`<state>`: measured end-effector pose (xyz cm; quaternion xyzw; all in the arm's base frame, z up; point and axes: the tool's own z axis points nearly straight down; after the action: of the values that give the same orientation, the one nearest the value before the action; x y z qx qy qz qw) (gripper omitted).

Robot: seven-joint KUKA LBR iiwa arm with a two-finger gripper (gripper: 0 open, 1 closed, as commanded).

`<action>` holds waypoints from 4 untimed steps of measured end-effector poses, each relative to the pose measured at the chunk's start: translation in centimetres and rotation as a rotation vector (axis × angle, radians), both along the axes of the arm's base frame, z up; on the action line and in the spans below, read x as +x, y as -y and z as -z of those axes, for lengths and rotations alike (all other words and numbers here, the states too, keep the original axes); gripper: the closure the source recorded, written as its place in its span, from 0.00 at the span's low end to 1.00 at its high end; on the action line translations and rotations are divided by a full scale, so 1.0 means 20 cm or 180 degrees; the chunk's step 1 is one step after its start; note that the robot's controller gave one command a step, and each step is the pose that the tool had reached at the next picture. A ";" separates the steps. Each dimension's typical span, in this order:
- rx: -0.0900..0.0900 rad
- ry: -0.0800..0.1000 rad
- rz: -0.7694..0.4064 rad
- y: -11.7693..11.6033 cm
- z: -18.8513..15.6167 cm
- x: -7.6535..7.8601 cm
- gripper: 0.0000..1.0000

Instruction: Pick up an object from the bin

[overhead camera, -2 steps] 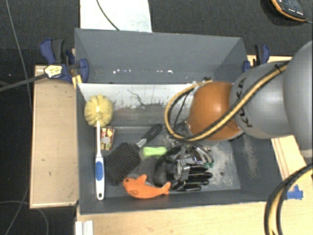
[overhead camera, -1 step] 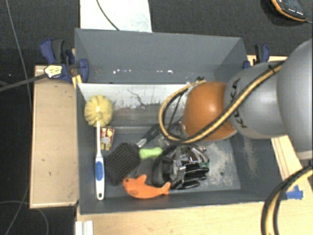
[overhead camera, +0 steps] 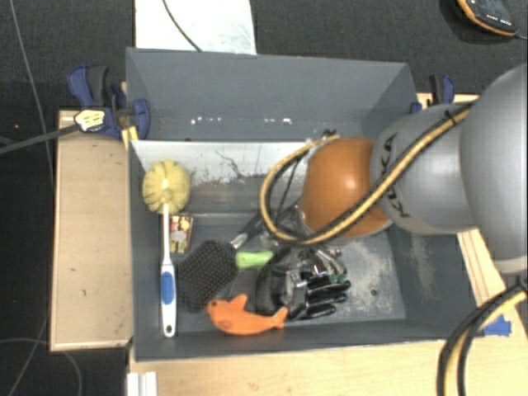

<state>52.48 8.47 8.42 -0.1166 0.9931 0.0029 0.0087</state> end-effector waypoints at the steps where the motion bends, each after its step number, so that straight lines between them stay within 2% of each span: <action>1: 0.0003 0.0046 0.0208 0.19 -0.49 0.16 0.00; 2: 0.0017 0.0001 0.0548 0.06 0.00 0.04 0.00; 3: 0.0019 0.0026 0.0816 0.20 -0.16 0.13 0.00; 4: 0.0019 0.0021 0.0409 0.18 0.03 0.31 0.00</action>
Offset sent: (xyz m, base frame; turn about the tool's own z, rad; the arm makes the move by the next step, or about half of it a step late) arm 0.0035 -0.0081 -0.0142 0.1855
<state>58.65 4.83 7.92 -0.0526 0.9985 0.0050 0.0125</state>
